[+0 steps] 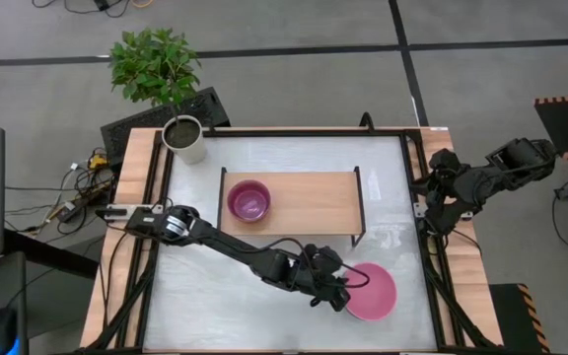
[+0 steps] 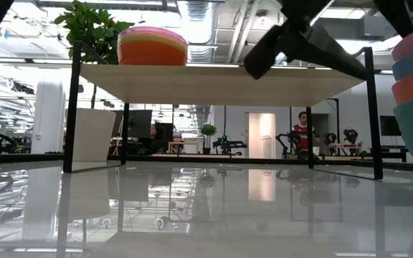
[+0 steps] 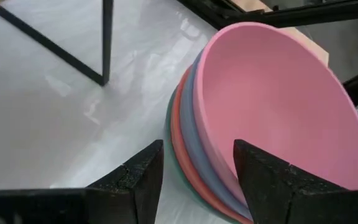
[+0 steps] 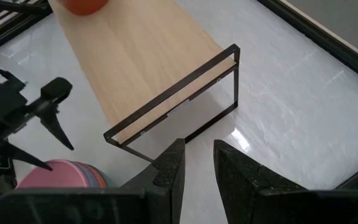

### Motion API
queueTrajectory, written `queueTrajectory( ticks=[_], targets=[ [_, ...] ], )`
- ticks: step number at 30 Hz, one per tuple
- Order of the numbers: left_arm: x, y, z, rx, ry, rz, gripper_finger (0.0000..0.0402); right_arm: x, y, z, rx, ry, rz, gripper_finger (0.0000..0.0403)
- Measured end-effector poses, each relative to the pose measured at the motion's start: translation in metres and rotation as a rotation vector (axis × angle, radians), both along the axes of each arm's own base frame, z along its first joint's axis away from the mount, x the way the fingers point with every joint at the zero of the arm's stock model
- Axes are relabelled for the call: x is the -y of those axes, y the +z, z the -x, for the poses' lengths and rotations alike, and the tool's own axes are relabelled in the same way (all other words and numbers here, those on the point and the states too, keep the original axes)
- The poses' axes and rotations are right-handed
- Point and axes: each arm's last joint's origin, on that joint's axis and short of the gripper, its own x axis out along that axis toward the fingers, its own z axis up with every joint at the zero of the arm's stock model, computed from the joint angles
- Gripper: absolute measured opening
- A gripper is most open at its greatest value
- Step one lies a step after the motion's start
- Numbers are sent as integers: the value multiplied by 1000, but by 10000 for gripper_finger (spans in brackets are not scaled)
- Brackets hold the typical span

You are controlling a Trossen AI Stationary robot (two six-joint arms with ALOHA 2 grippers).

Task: Place and stack bowls onto a shelf
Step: Put the large pink bowl on the shelf

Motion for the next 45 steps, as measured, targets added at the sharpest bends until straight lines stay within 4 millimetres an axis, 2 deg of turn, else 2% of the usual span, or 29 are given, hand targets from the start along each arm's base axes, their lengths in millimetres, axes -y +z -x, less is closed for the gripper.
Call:
queueTrajectory(
  ticks=[9,12,19,21,31,39,45],
  targets=[
    [-1,-4,3,-52,7,22,166,0,0,0,0,1,1,113],
    [-2,-4,3,-59,2,30,136,0,0,0,-2,6,5,113],
    [-2,-5,3,-62,-9,60,28,0,0,0,-2,8,7,113],
    [-2,-5,3,-66,-15,77,8,0,0,0,-2,8,7,113],
    [0,0,0,-6,-3,122,1,0,0,0,-3,8,7,113],
    [-3,33,-2,3,20,102,0,0,0,0,-3,8,7,113],
    [-6,89,4,40,23,87,0,0,0,0,-3,8,7,113]
  ],
)
